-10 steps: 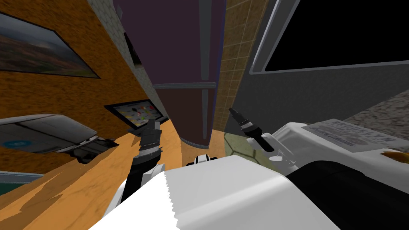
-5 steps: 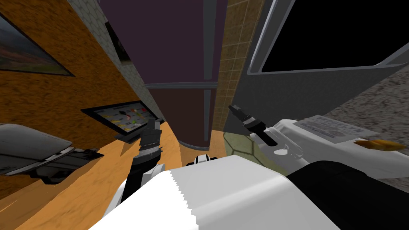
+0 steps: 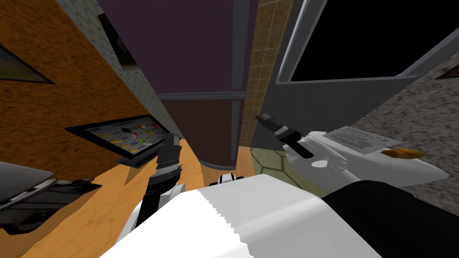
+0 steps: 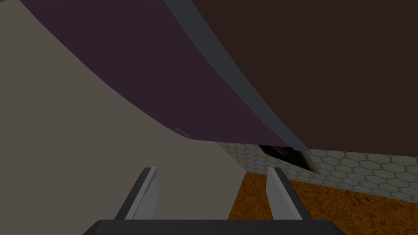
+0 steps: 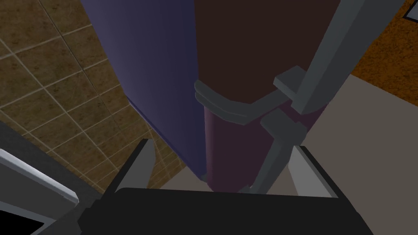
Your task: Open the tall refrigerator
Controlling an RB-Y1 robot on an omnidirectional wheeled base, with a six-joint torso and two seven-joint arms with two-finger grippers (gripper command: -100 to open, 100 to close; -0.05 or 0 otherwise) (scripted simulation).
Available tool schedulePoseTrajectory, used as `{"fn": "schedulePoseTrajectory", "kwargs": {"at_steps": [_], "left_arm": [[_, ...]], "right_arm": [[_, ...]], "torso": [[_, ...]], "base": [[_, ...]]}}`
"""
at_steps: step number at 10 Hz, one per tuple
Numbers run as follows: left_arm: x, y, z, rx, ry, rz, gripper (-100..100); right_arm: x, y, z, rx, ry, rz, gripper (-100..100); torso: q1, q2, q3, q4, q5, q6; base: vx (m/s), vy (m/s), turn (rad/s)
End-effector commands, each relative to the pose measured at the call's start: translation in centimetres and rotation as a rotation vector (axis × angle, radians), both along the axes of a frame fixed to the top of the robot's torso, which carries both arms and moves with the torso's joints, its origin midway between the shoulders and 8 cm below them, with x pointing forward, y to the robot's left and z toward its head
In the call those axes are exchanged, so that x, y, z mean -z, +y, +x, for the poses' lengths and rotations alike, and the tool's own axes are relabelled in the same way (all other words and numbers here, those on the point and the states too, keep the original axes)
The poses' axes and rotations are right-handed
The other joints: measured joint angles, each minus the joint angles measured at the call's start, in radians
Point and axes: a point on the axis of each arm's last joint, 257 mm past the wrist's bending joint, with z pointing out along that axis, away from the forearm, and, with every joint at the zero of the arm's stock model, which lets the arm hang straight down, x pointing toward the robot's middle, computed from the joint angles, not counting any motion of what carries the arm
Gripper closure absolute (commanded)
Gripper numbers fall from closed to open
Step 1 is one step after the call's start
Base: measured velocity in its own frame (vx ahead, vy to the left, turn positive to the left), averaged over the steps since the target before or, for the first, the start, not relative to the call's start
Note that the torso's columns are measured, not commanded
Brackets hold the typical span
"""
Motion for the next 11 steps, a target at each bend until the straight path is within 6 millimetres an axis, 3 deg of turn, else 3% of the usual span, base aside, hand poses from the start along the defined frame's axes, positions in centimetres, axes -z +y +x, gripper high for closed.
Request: {"fn": "schedulePoseTrajectory", "kwargs": {"at_steps": [1,4,6,11], "left_arm": [[0.0,0.0,0.0,0.000,0.000,0.000,0],[0.0,0.0,0.0,0.000,0.000,0.000,0],[0.0,0.0,0.0,0.000,0.000,0.000,0],[0.0,0.0,0.0,0.000,0.000,0.000,0]], "right_arm": [[-1.5,-0.2,0.5,0.029,-0.031,-0.092,-100],[-2.6,0.1,0.8,0.041,-0.053,-0.164,-100],[-4.9,0.0,1.2,0.082,-0.103,-0.258,-100],[-7.4,0.9,1.6,0.108,-0.158,-0.390,-100]], "torso": [[-0.002,0.000,0.000,0.000,0.000,-0.001],[-0.002,0.002,0.001,0.000,-0.001,0.000],[-0.001,0.002,0.001,0.001,0.000,0.000],[-0.002,0.002,0.001,0.001,-0.001,0.000]], "base": [[0.069,0.079,-0.139],[0.050,0.072,-0.086],[0.067,0.109,-0.173],[0.042,0.094,-0.089]]}}
